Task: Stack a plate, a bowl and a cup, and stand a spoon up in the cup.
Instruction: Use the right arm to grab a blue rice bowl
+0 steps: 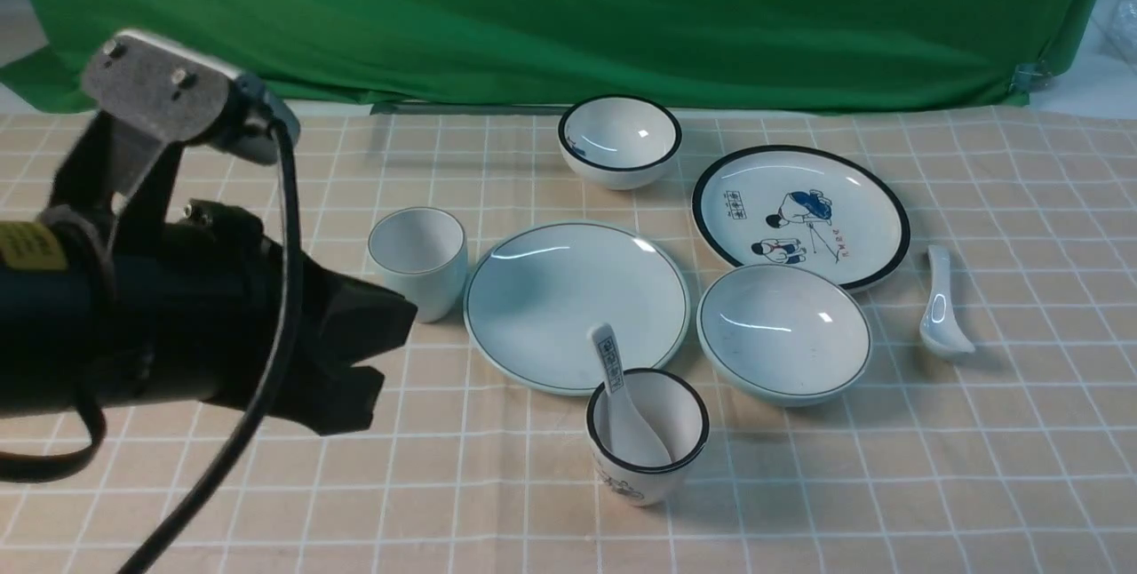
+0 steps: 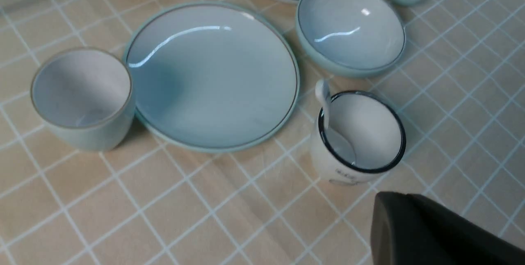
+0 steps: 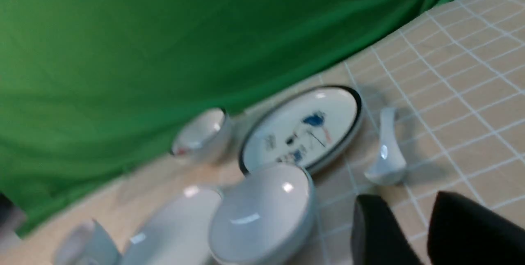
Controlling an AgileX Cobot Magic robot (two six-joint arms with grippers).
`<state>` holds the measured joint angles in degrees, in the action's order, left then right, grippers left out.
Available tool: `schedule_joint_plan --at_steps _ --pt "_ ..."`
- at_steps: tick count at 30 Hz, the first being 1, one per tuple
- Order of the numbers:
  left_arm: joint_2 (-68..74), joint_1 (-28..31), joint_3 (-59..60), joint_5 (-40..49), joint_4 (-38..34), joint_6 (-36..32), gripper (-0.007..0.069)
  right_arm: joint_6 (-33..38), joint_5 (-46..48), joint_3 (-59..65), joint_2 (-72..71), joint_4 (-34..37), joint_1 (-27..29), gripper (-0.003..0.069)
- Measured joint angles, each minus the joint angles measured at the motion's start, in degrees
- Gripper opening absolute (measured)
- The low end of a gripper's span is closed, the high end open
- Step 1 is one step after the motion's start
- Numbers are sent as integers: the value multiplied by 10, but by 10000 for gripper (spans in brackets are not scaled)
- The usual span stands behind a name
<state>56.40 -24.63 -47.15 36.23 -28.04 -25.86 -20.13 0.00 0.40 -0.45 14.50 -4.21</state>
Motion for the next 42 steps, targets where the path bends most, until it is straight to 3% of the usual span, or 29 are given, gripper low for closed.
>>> schedule_joint_plan --at_steps 3,5,10,11,13,20,22,28,29,30,32,38,42 --pt "0 -1 0 -6 0 -22 7 -63 -22 -4 0 7 -4 221" --pt "0 -1 0 -9 1 -58 7 -49 59 -57 31 9 -24 195" --pt "0 -1 0 -28 -1 -86 7 128 209 -210 185 7 -77 173" --pt "0 -1 0 -38 0 -88 7 201 268 -281 279 3 -100 171" --pt "0 -1 0 -42 4 -89 7 273 326 -344 375 -9 -116 170" --pt "-31 -1 0 -15 17 -84 7 428 393 -506 638 -38 -131 172" --pt "-65 -1 6 5 19 -79 7 462 412 -568 727 -39 -134 204" --pt "-138 -1 49 37 19 -66 7 545 442 -662 888 -43 -170 422" --pt "-143 -1 51 37 20 -66 7 549 443 -664 888 -43 -170 422" --pt "-159 -1 68 38 26 -64 7 583 441 -683 933 -48 -185 488" --pt "-171 -1 76 39 32 -63 7 605 432 -698 968 -55 -194 523" --pt "-184 -1 81 53 35 -54 7 629 386 -707 1047 -84 -196 536" --pt "-184 -1 81 58 35 -44 7 631 366 -707 1085 -87 -196 490"
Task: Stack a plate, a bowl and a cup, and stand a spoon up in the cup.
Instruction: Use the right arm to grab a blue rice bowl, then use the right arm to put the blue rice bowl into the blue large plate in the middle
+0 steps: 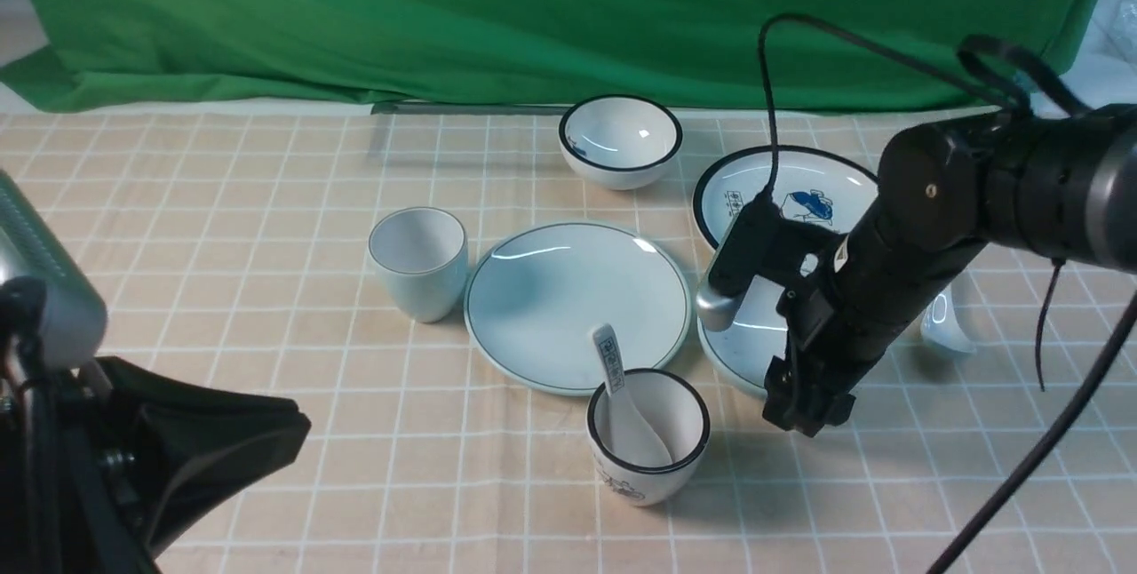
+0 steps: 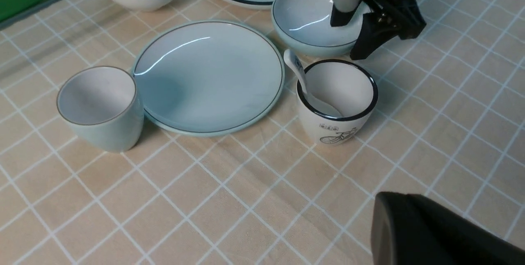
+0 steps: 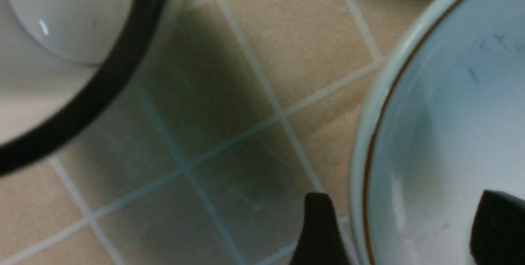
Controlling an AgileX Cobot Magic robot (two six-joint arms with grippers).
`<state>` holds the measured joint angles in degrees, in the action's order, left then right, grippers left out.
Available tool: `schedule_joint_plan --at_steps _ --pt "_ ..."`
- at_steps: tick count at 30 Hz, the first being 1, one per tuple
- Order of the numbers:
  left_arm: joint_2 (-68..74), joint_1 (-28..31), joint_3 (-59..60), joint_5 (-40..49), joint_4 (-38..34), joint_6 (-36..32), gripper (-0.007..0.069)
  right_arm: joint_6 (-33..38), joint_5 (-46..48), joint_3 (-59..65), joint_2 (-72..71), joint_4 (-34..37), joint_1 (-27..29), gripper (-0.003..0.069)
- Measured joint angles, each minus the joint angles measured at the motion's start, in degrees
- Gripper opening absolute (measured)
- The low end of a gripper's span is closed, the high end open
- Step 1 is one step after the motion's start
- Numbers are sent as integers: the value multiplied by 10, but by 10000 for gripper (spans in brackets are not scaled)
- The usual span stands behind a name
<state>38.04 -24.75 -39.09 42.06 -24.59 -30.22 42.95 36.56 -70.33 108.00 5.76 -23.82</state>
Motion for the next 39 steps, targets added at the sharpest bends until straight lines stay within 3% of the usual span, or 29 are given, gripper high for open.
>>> schedule_joint_plan --at_steps 3,4,6,7,9,13,16,23,30,39 --pt "0 0 0 1 0 2 7 2 -10 -1 18 -3 0 416" --pt "0 0 0 1 0 2 7 2 -16 -3 19 1 0 354" --pt "0 0 0 2 0 2 7 2 -19 -4 19 2 -1 311" --pt "0 0 0 2 0 2 7 2 -20 -8 16 3 -3 240" --pt "0 0 0 2 0 2 7 1 -18 -13 11 2 -4 178" --pt "0 0 1 3 0 2 7 -44 5 -36 -6 -12 -14 97" --pt "0 0 1 1 0 2 7 -107 44 -90 -23 -12 -49 90" --pt "0 0 1 -12 0 2 7 -127 40 -233 9 -8 -121 90" --pt "0 0 1 -13 0 2 7 -154 65 -330 122 -11 -125 90" --pt "0 0 1 -24 1 2 7 -153 93 -347 170 -14 -137 90"
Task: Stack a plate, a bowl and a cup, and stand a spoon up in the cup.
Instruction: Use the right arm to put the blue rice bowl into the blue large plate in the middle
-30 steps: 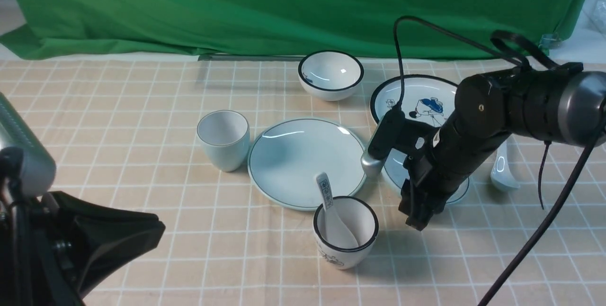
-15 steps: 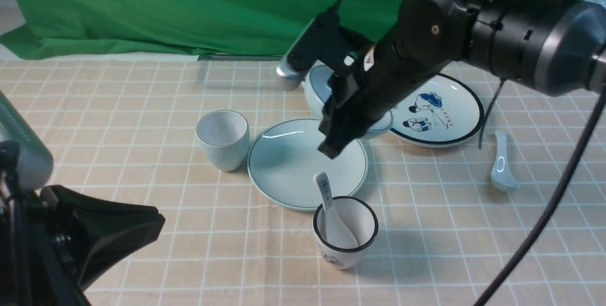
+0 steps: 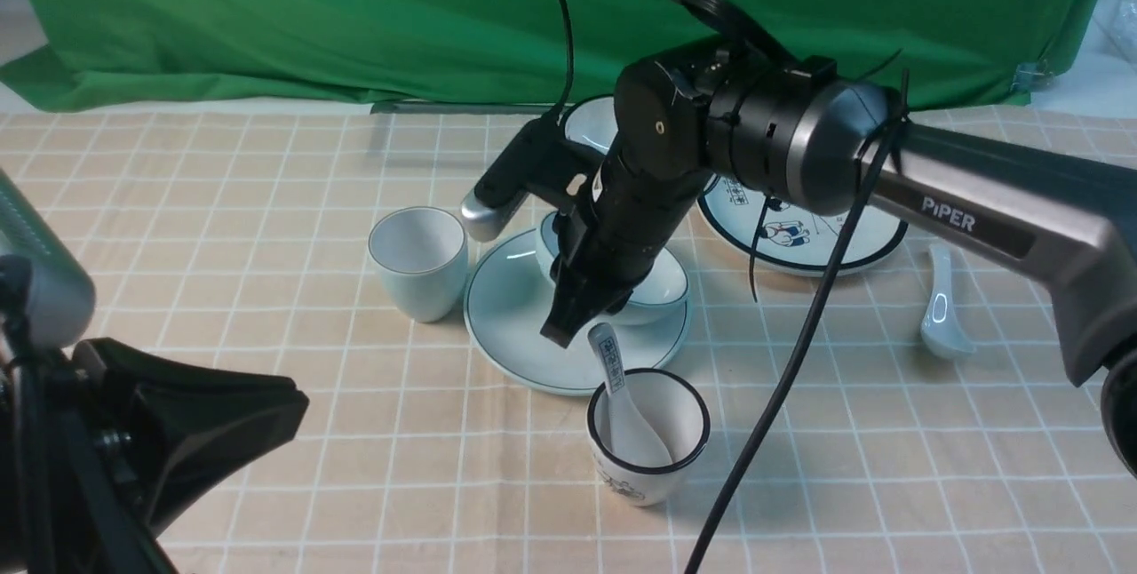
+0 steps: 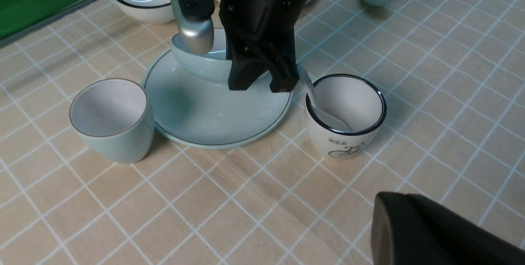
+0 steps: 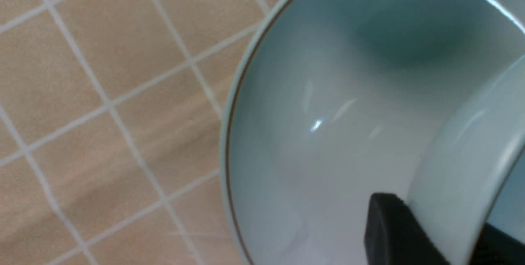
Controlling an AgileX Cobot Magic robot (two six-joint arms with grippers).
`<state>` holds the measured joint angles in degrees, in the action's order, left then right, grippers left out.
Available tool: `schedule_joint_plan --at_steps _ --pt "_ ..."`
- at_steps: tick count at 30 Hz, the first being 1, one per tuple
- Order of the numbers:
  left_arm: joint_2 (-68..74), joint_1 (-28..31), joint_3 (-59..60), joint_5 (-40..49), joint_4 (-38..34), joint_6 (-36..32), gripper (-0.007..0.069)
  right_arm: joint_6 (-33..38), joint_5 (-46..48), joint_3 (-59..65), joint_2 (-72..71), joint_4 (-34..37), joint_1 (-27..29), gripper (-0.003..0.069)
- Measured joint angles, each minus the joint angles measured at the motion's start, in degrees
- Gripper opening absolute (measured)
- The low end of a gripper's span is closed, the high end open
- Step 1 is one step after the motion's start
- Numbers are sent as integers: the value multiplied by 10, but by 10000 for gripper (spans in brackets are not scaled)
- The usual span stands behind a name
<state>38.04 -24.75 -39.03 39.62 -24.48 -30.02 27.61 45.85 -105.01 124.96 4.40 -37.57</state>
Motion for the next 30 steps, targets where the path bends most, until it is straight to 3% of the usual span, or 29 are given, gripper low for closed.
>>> schedule_joint_plan --at_steps 9,16,19,27,30 --pt "0 0 0 -3 0 0 7 0 4 -3 3 1 -4 136" --pt "0 0 0 -3 0 0 7 0 26 -3 11 1 -7 360" --pt "0 0 0 -3 0 0 7 0 28 -3 3 1 -9 418" --pt "20 0 -5 9 1 1 7 0 42 -3 -48 -19 -9 433" --pt "84 0 -42 45 17 8 7 -17 76 -3 -103 -49 -9 393"
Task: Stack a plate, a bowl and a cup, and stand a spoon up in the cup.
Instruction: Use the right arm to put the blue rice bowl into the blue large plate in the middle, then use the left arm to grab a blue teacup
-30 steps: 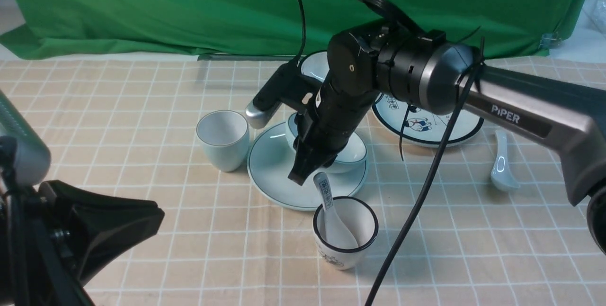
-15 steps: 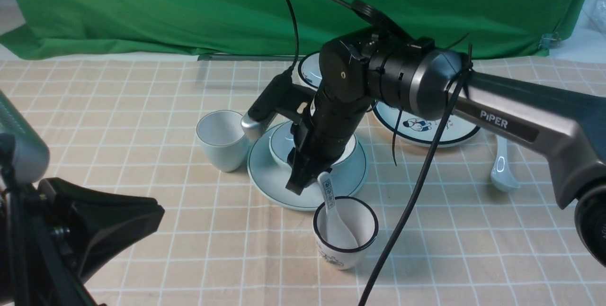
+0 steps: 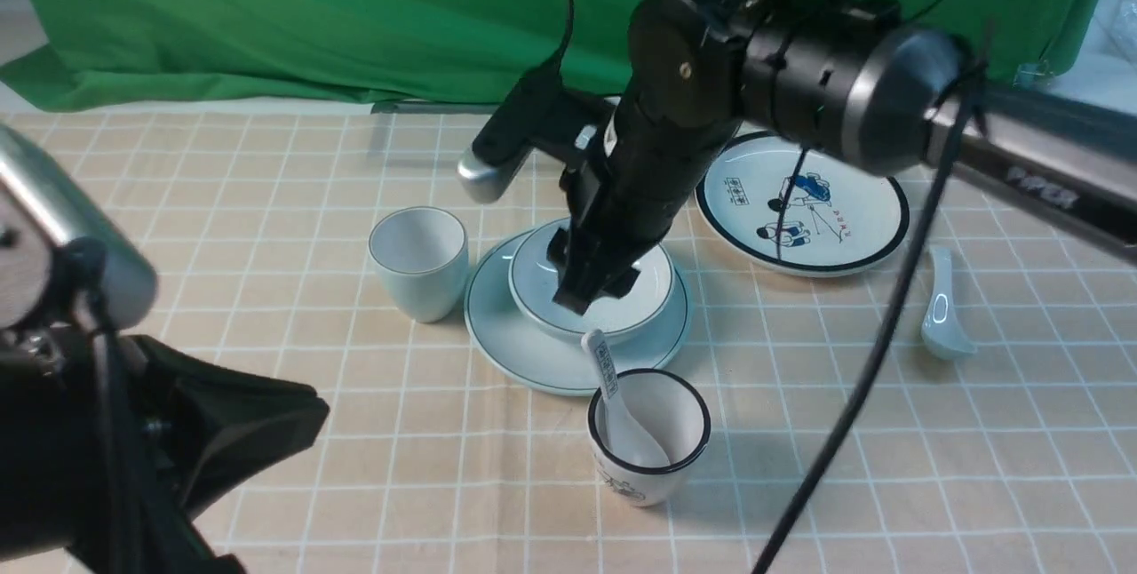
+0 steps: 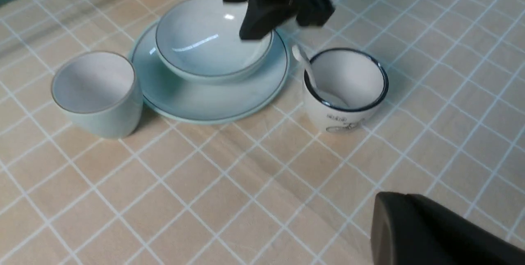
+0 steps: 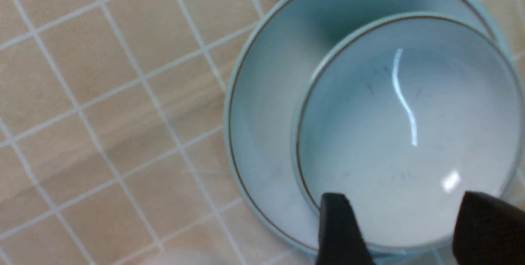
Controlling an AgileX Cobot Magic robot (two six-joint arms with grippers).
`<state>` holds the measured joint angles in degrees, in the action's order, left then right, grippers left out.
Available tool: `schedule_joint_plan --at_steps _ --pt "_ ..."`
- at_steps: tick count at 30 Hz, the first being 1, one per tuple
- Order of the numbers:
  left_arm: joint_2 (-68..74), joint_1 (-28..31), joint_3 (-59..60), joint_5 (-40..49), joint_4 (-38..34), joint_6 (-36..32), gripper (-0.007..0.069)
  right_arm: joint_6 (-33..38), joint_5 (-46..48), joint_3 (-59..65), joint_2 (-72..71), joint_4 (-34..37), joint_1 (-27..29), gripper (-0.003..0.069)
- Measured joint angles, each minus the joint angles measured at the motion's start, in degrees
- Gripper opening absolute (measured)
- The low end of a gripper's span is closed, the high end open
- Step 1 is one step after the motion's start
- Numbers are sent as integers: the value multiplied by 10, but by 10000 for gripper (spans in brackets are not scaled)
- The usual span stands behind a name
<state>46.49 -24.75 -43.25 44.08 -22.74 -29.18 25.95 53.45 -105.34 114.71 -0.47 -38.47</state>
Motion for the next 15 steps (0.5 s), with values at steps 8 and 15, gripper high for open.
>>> schedule_joint_plan --at_steps 8,15 --pt "241 0 -131 24 118 55 17 -48 133 5 -132 -40 15 120" --pt "471 6 -293 42 197 23 200 -101 133 137 -273 -38 30 92"
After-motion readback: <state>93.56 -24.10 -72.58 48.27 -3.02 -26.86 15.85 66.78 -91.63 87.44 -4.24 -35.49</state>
